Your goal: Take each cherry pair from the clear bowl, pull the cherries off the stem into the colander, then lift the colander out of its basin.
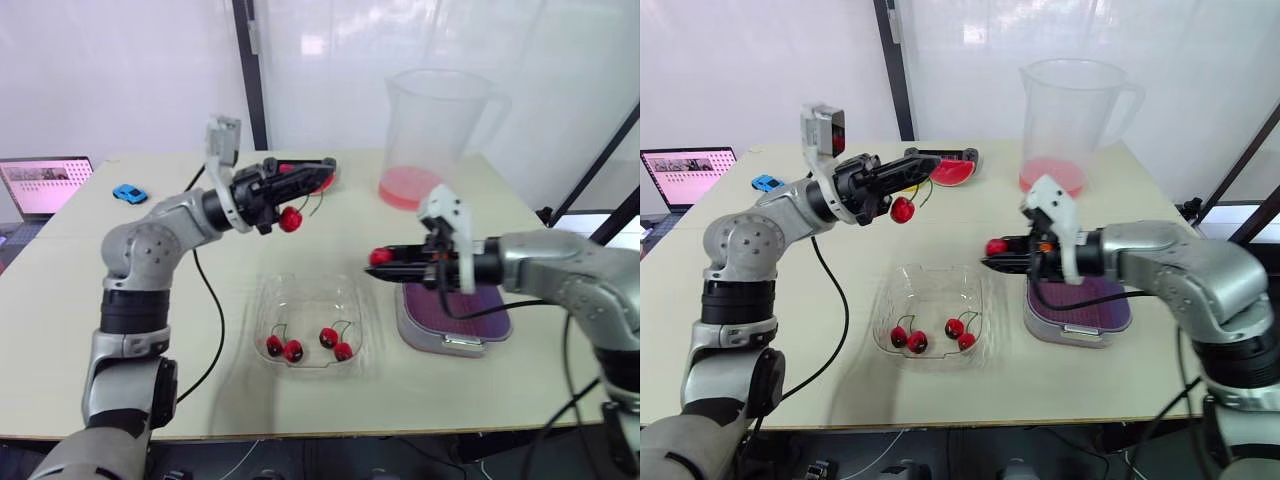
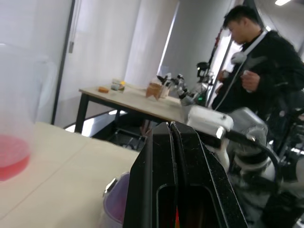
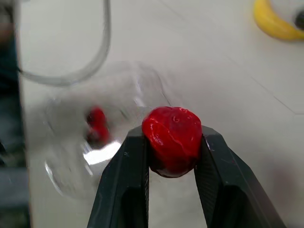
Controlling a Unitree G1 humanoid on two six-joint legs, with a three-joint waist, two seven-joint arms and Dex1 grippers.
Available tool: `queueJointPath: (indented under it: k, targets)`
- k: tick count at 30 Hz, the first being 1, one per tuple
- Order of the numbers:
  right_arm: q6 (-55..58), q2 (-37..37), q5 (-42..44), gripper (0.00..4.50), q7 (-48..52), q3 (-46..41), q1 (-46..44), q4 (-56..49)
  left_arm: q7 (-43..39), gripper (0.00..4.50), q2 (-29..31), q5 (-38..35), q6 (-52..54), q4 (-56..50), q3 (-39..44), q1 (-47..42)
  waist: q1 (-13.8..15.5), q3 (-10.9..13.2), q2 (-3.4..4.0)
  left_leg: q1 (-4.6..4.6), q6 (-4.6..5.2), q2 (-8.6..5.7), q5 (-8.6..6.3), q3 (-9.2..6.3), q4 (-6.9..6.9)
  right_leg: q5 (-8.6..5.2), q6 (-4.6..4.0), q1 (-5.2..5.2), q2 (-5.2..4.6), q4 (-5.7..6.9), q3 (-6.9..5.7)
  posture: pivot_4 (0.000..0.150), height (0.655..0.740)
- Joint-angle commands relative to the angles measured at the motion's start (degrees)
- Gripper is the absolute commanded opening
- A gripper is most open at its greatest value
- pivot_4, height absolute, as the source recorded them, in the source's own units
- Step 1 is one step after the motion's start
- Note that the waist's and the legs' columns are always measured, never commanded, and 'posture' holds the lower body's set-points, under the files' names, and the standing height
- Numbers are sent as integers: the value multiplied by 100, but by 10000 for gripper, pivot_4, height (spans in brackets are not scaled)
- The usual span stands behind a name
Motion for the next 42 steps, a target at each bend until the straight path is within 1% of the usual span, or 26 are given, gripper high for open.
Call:
queueJointPath:
  k: [1,3,4,9,11,12,16,17,18,21,22,24,25,27,29,31,35,37,42]
  targets:
    - [-1160,-742,-1191,12847,902,357,154,748,-22,0,265,153,-196,-493,101,329,-7,0,-1,1,2,0,-1,1,0,0,0,0,1,0,0,1500,7400]
    - [-2179,-875,-2060,12847,1225,801,168,1301,66,0,372,181,-212,-660,140,543,-31,0,-1,2,2,3,-1,5,1,0,0,1,4,-1,1,1500,7400]
    - [-2414,-823,-2292,12847,1381,948,120,1547,130,0,402,166,-205,-744,186,641,-37,0,-1,4,2,5,-1,7,1,0,0,1,6,-1,4,1500,7400]
    - [-3082,-457,-2993,12847,1933,1340,-60,2331,426,0,449,65,-137,-1099,354,1003,-21,3,4,4,-2,10,1,9,-2,0,0,-4,5,1,11,1500,7400]
    - [-3227,-327,-3214,18483,2040,1411,-90,2551,631,0,376,-52,-93,-1217,452,1091,-9,3,4,3,-9,11,5,8,0,0,0,-3,3,0,11,1500,7400]
    - [-3235,-274,-3259,22045,2106,1407,-102,2616,736,0,332,-121,-70,-1266,491,1120,5,3,4,2,-19,13,11,7,1,0,0,-3,-1,0,11,1500,7400]
    - [-2984,-166,-3179,41804,2437,1202,-316,2653,987,0,235,-233,-41,-1436,498,1211,24,3,3,0,-25,12,14,6,5,0,0,-1,-3,0,9,1500,7400]
    - [-2876,-189,-3123,44795,2533,1128,-382,2618,1049,0,209,-285,-33,-1466,511,1221,25,3,3,0,-26,12,15,6,5,0,0,-1,-3,0,9,1500,7400]
    - [-2767,-218,-3066,44795,2619,1052,-444,2581,1108,0,181,-329,-28,-1487,523,1225,24,3,3,0,-27,12,15,6,5,0,0,-1,-3,0,9,1500,7400]
    - [-1390,-312,-2027,44795,3034,429,-829,2031,1329,0,40,-497,-7,-1519,534,1151,26,4,5,0,-27,13,15,5,4,0,0,-2,-3,0,9,1500,7400]
    - [-1036,-308,-1771,44795,3087,278,-919,1850,1389,0,10,-557,4,-1517,541,1129,24,4,5,0,-26,13,15,3,4,0,0,-2,-3,0,9,1500,7400]
    - [-417,-72,-1249,44795,2908,-60,-1093,1522,1520,0,-77,-710,23,-1480,566,1047,19,4,4,0,-23,15,13,1,3,0,0,-2,-2,0,9,1500,7400]
    - [-157,149,-1020,44795,2697,-215,-1140,1382,1581,0,-124,-772,31,-1443,568,995,21,3,2,0,-20,15,11,0,2,0,0,-2,-2,-1,8,1500,7400]
    - [372,875,-463,44795,2049,-605,-1084,1013,1655,0,-220,-828,52,-1363,501,860,12,-8,-15,1,-10,13,5,-2,4,0,0,2,0,-1,6,1500,7400]
    - [816,1833,-30,44795,1245,-821,-823,618,1729,0,-338,-876,99,-1270,404,654,11,-9,-18,6,-7,12,4,-2,5,0,-1,9,3,-1,5,1500,7400]
    - [1067,2676,229,44795,525,-976,-645,396,1821,0,-436,-925,138,-1239,360,526,14,-10,-18,5,-25,12,14,-5,7,1,-1,8,2,3,3,1500,7400]
    - [1118,3692,442,44795,-338,-951,-497,140,1947,0,-534,-1047,239,-1315,313,456,24,-8,-15,-8,-45,4,26,-3,5,1,0,-11,-17,12,4,1500,7400]
    - [1118,4070,648,44795,-628,-1044,-530,118,2004,0,-554,-1082,275,-1342,308,446,13,-8,-15,-8,-46,3,26,-4,7,1,0,-10,-17,11,3,1500,7400]
    - [1047,4488,867,44795,-1004,-979,-563,158,2125,0,-586,-1174,346,-1418,274,432,-8,-8,-15,-6,-49,2,28,-6,5,1,0,-10,-15,13,2,1500,7400]
